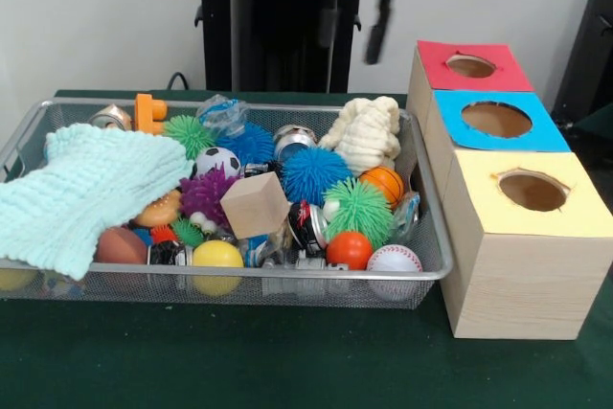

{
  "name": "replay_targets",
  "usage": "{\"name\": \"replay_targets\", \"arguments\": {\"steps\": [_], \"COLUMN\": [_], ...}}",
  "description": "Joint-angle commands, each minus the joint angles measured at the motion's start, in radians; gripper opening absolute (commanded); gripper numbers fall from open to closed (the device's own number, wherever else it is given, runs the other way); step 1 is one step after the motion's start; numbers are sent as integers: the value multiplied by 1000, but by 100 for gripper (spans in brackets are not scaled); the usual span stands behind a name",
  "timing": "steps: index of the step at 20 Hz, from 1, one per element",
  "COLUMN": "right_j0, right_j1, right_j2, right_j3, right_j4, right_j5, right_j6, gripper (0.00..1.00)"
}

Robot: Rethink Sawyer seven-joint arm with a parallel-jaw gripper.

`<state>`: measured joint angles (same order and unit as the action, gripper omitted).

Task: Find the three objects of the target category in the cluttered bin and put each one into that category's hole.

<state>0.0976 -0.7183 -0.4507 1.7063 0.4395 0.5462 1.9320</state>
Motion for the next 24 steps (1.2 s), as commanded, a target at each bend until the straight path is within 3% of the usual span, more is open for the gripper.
{"name": "replay_targets", "arguments": {"steps": [1, 7, 13, 20, 24], "right_j0": [-147, -301, -417, -515, -540], "right_j1": [-12, 14, 63, 126, 120], "right_j2": [227, 312, 376, 428, 441], "right_j3": [239, 270, 260, 228, 170], "right_j4": [-114, -259, -403, -542, -588], "right_j5": [-153, -240, -313, -413, -381], "right_j6": [-143, -156, -109, -36, -31], "gripper": [100, 100, 100, 100, 100]}}
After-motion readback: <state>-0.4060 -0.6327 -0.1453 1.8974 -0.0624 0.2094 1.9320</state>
